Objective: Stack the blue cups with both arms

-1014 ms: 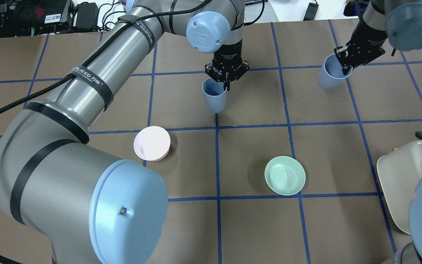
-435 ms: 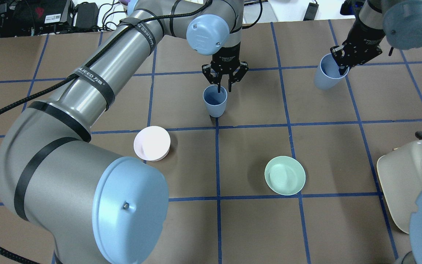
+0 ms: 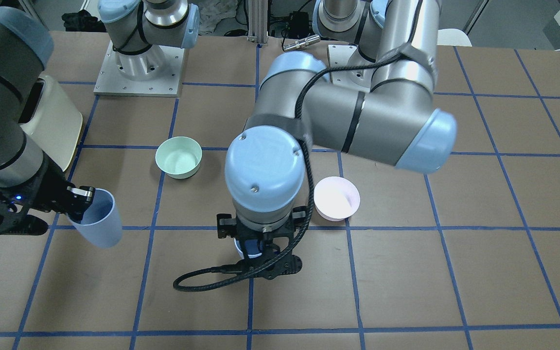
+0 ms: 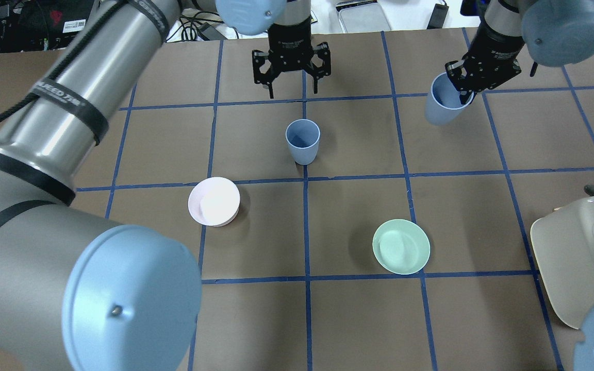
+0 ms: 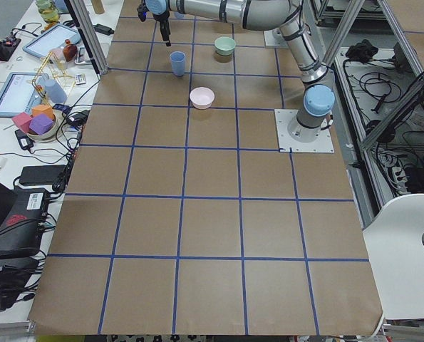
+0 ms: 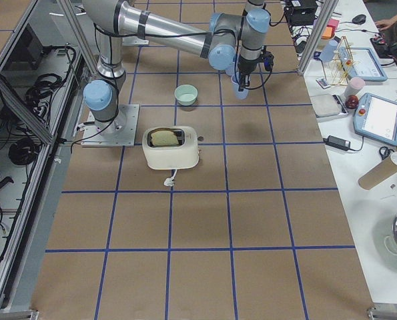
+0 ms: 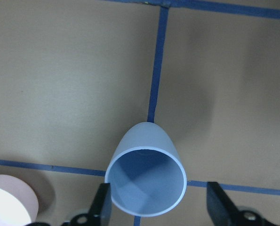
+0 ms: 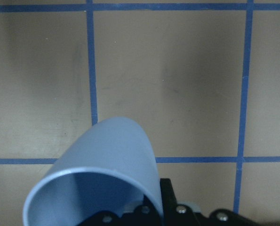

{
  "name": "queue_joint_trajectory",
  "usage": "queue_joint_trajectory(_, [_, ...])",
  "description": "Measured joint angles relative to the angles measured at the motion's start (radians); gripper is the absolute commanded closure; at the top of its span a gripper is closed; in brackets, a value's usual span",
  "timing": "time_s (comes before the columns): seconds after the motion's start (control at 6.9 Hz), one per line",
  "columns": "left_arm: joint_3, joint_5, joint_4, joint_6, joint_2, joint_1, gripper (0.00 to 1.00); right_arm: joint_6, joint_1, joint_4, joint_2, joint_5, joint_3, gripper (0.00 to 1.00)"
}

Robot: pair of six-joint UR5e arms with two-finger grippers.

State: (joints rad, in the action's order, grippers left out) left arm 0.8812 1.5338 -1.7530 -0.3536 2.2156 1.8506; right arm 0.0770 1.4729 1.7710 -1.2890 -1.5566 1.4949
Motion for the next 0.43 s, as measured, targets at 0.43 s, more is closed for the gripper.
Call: queue_joint_trajectory(0.43, [-0.007, 0.001, -0.168, 0.178, -0.197, -0.131, 0.11, -0.261, 0.172, 0.003, 0.006, 0.069, -0.011, 1.0])
